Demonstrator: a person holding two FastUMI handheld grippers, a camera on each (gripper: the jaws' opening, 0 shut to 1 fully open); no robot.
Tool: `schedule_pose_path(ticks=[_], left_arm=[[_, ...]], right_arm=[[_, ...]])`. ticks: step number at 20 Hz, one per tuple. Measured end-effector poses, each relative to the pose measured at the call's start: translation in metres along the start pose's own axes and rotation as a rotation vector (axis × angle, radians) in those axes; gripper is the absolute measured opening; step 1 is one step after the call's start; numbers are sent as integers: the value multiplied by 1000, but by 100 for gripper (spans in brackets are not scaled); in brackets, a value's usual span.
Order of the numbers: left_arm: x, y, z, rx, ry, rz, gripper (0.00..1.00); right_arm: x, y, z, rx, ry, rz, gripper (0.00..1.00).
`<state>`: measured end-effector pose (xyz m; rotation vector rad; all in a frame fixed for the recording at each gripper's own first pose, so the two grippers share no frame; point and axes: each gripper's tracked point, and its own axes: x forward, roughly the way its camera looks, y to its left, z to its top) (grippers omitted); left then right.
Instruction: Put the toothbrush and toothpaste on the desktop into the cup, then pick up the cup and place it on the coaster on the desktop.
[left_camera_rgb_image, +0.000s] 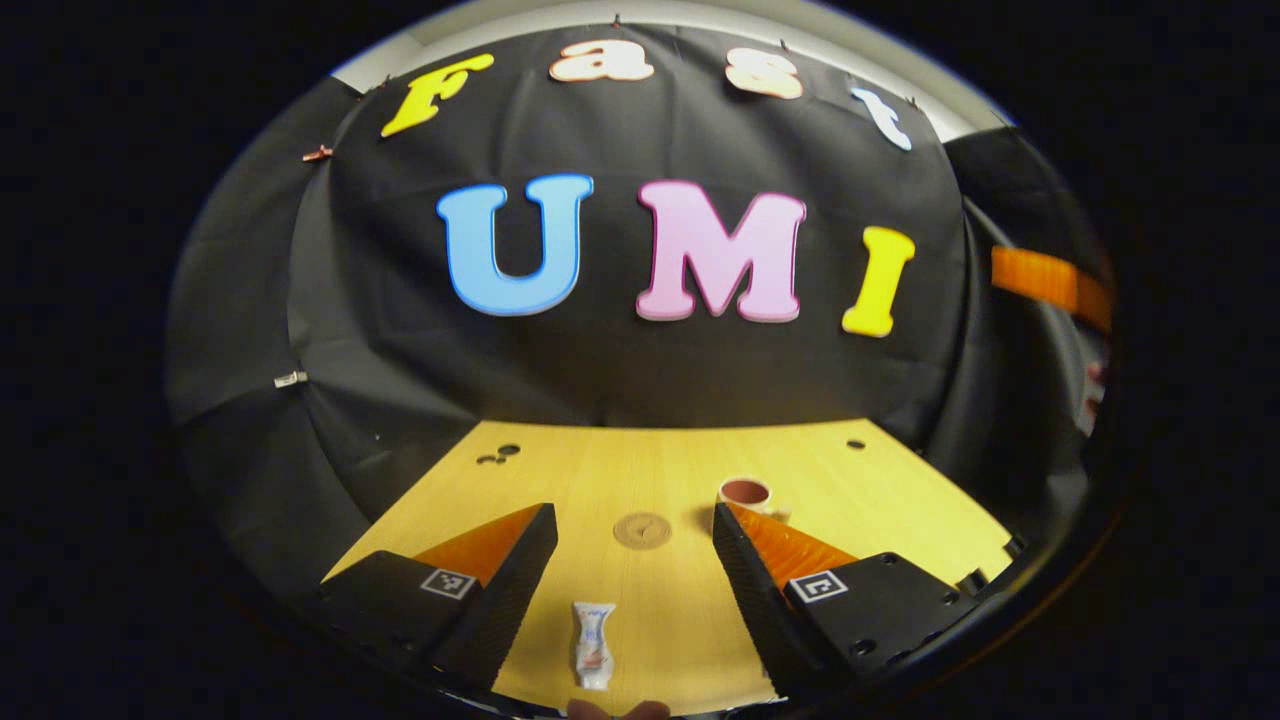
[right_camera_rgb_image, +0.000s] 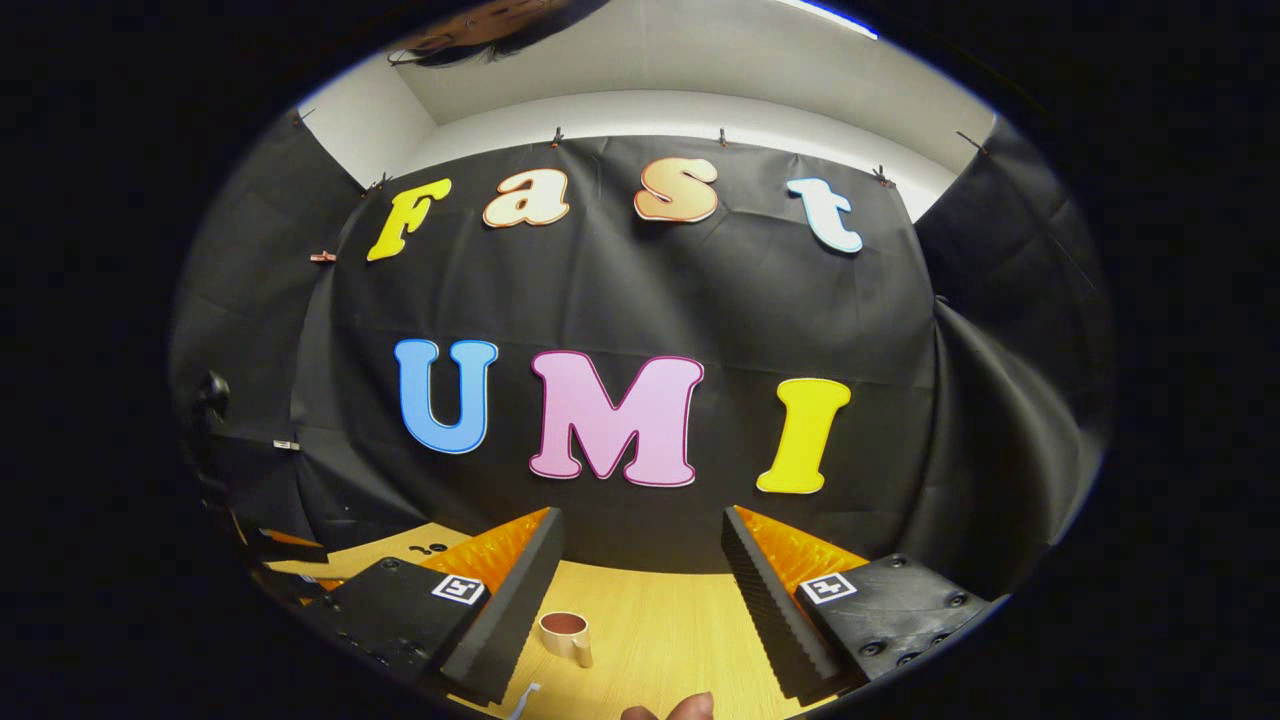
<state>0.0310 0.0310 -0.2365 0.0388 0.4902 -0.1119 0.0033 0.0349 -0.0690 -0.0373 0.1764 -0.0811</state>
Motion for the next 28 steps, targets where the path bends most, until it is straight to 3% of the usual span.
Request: schedule_pose_path(ticks=[5,11,20,24,27,28], left_arm=[[39,8,-100,33,202,-11,98],[71,30,-180,61,371,22,97],[95,43,-224,85,483,4,96],[95,42,-236,47,511,-30,90],[97,43,-236,23,509,-35,78],[99,43,-236,24,511,-35,67]], right_arm=[[-12,-4,-8,-22,32,-24,97],[-27,-15,-13,-29,66,-70,97],[-39,-24,-24,-57,113,-126,97],[-36,11,-51,-30,193,-27,97],[-35,41,-95,-37,324,66,97],[-35,50,-109,-43,363,90,98]])
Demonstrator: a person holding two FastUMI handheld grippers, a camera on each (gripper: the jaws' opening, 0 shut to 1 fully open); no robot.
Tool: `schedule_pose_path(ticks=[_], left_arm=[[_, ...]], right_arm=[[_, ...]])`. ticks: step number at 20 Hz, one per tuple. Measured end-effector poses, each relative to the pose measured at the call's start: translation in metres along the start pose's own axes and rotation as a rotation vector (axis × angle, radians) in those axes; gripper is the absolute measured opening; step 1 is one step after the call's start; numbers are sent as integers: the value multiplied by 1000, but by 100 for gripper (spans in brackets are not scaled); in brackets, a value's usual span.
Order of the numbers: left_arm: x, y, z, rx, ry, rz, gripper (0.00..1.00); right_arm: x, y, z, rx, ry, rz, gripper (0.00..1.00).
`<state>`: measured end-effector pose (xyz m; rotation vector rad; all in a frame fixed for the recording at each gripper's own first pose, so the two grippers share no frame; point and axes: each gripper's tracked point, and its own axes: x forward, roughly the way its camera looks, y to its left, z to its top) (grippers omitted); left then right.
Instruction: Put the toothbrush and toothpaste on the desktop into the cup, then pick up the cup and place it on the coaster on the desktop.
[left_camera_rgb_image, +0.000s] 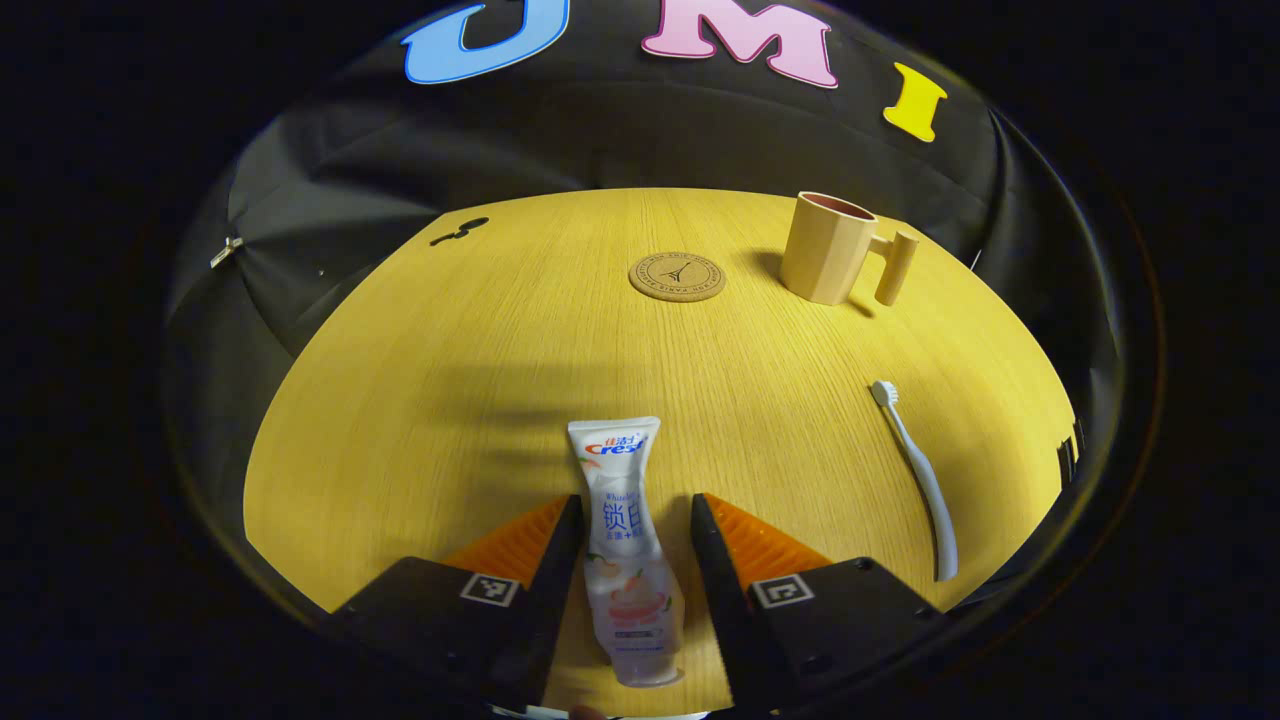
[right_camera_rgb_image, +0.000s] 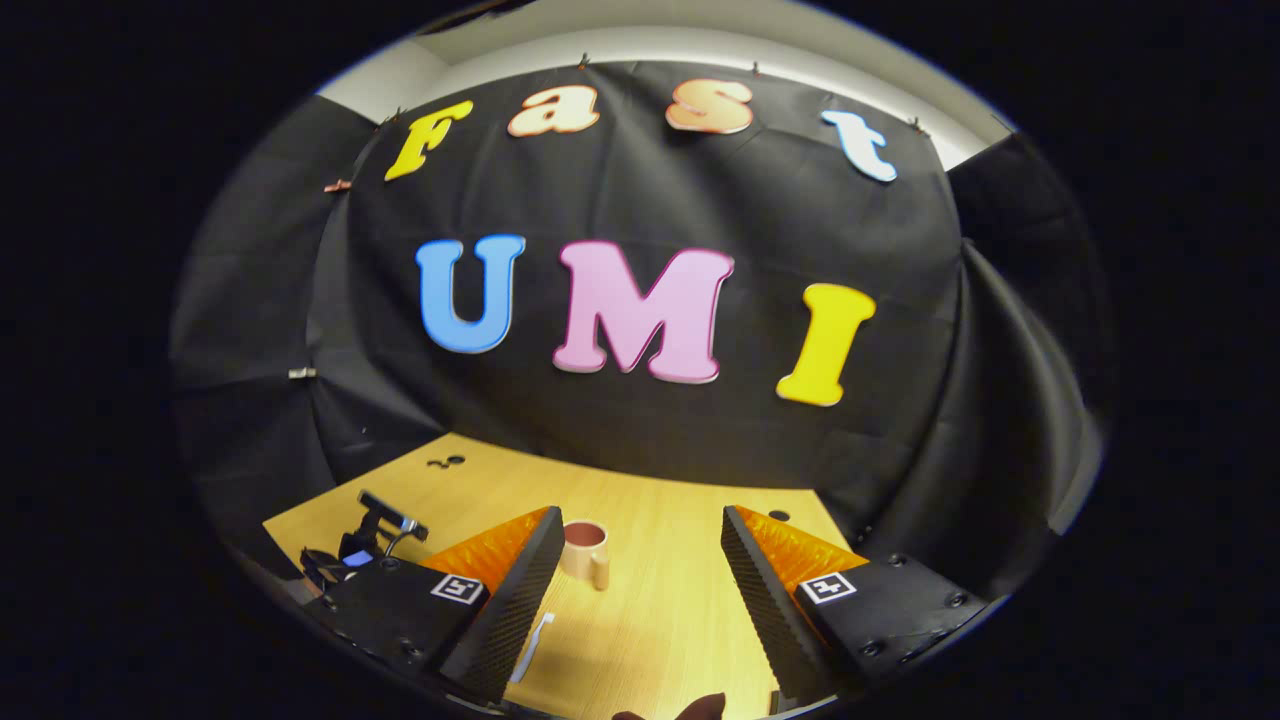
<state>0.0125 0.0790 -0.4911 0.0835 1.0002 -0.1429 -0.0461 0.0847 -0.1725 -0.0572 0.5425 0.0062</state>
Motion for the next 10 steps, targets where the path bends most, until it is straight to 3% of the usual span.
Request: schedule_pose_path(ticks=[1,4,5,8,9,10], left_arm=[[2,0,2,4,1,2,66],[3,2,4,0,16,-12,45],[4,2,4,-11,25,-16,48],[4,3,5,-28,39,-35,38],[4,3,6,-23,39,-45,41],[4,3,6,-14,38,-55,35]], right_arm=[[7,9,-11,-5,40,23,98],[28,38,-63,-13,174,94,98],[33,45,-80,-14,215,109,98],[53,67,-134,16,356,136,97],[58,75,-150,36,405,140,98],[63,79,-167,56,450,135,98]])
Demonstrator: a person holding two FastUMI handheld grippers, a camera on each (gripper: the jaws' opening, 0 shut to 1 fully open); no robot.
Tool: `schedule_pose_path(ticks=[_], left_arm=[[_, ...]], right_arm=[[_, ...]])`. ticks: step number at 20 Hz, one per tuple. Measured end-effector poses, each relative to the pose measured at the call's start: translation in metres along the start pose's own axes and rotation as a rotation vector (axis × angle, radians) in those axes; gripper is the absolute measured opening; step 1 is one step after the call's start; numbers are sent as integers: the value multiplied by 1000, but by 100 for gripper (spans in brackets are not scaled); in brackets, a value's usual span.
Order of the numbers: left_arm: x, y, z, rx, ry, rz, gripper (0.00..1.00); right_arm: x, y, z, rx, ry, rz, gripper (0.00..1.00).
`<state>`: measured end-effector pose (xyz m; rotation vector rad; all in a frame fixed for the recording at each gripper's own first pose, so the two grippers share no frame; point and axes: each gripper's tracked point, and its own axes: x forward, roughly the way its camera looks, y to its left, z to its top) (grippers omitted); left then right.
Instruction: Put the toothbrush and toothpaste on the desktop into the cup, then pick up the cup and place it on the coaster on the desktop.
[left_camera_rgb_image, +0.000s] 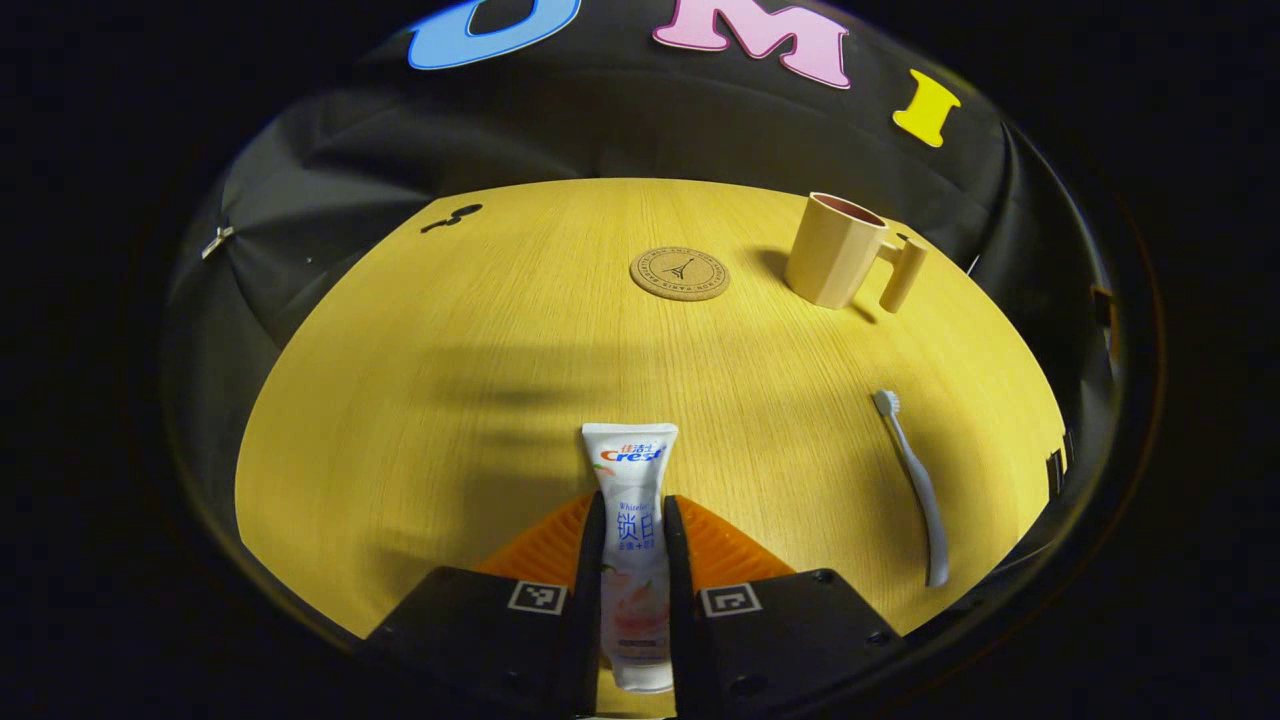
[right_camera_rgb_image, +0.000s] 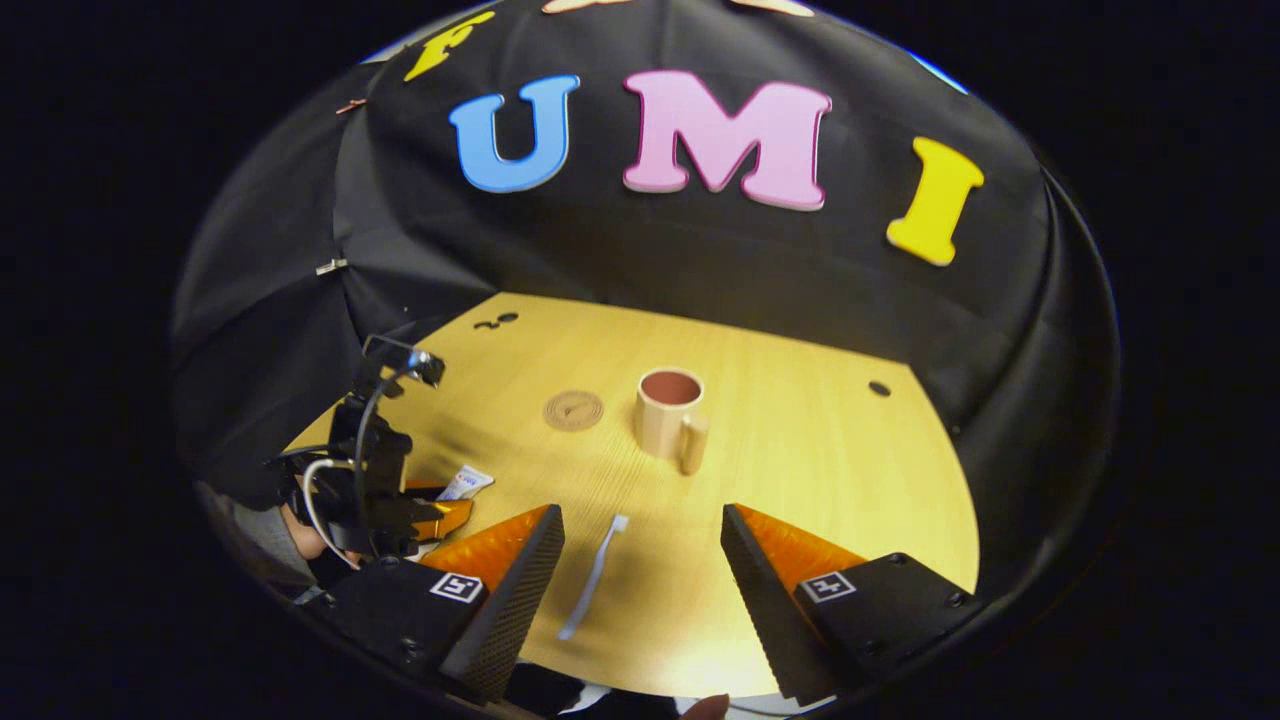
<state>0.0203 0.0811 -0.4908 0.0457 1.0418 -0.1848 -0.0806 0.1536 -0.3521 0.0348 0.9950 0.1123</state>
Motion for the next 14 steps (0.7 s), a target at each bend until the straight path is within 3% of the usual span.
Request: schedule_pose_path(ticks=[3,10,14], left_arm=[[0,1,0,18,-10,-27,33],[0,2,1,29,-30,-77,34],[0,2,3,21,-39,-94,33]], right_arm=[[41,7,-33,51,118,-16,98],[100,25,-93,25,301,-40,96],[113,26,-107,30,352,-69,86]])
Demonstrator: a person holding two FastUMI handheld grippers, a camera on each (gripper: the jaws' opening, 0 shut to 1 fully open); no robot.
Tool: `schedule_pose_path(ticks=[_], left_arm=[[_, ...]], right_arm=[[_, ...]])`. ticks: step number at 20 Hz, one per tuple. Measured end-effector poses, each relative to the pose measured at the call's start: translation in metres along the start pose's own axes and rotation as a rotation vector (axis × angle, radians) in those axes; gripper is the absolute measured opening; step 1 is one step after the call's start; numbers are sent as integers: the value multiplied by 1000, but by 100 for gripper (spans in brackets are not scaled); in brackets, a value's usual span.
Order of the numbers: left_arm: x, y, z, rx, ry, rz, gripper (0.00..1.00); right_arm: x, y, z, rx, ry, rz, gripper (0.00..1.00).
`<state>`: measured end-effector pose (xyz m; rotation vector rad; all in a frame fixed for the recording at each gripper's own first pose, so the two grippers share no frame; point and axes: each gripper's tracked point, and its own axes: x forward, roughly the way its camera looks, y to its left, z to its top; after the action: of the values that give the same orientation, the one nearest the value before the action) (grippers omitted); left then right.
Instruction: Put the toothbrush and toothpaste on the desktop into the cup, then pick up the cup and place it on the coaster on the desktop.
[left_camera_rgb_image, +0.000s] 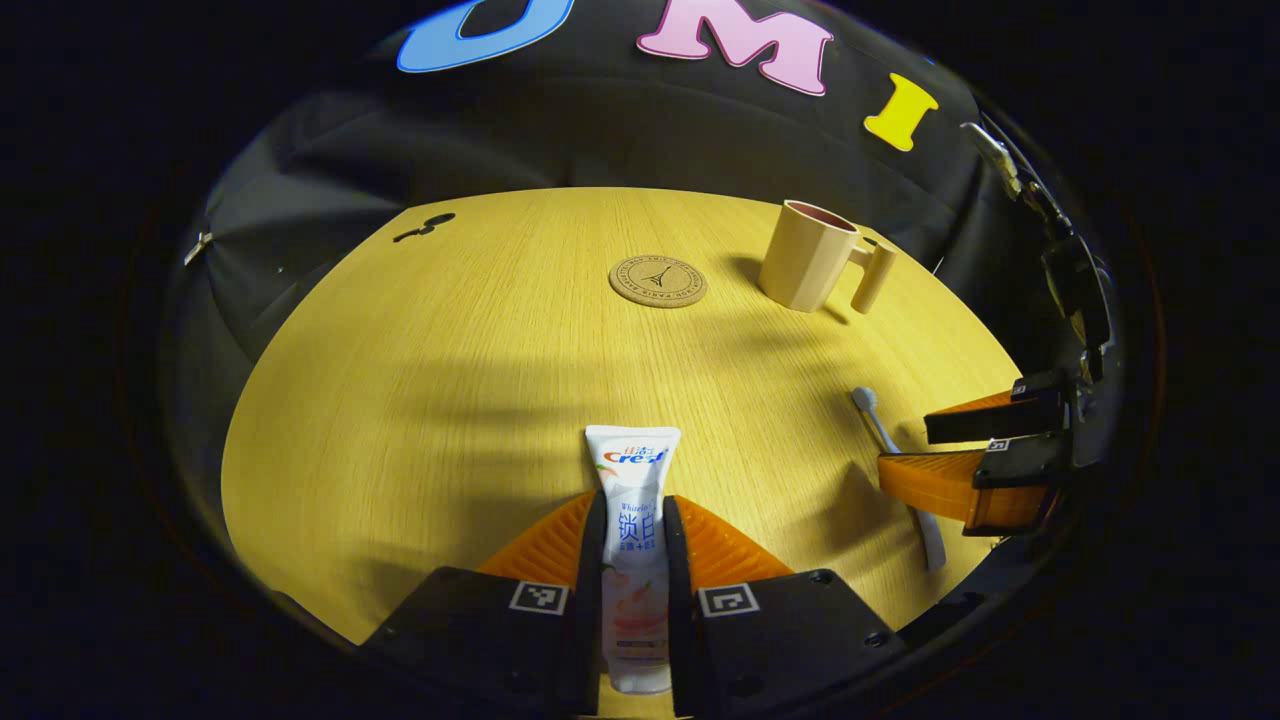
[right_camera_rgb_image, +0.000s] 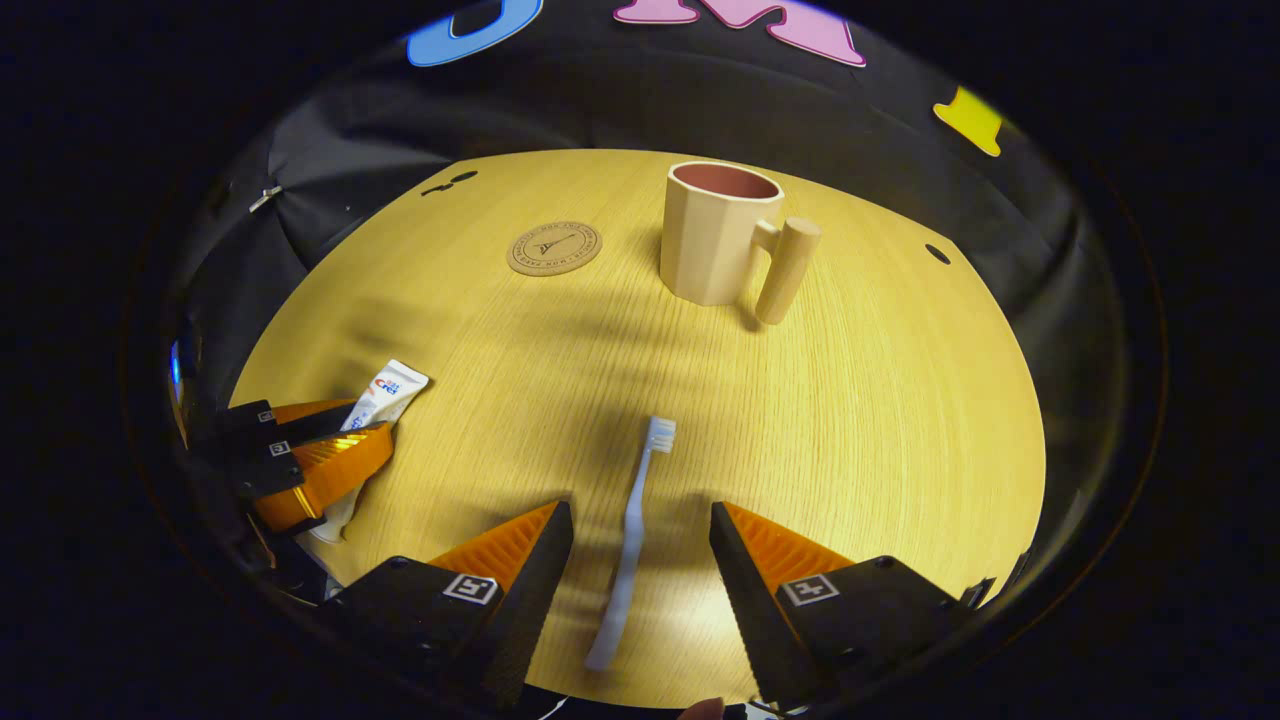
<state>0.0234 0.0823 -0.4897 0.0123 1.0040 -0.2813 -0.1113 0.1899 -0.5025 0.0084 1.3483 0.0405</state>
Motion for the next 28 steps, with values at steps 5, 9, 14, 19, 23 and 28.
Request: schedule_pose_path(ticks=[5,9,14,19,23,28], left_arm=[[1,1,2,-5,-9,-7,34],[2,1,3,-12,-11,-4,33],[3,0,5,-13,-19,1,34],[3,0,5,-9,-23,9,34],[3,1,9,-28,-44,35,29],[2,2,13,-62,-55,33,21]], right_arm=[[4,2,-6,15,34,3,69],[3,5,-11,46,70,14,57],[-1,7,-11,14,95,28,42],[-1,6,-11,39,86,13,9],[-2,5,-10,55,41,22,7],[-17,0,7,95,-101,109,5]])
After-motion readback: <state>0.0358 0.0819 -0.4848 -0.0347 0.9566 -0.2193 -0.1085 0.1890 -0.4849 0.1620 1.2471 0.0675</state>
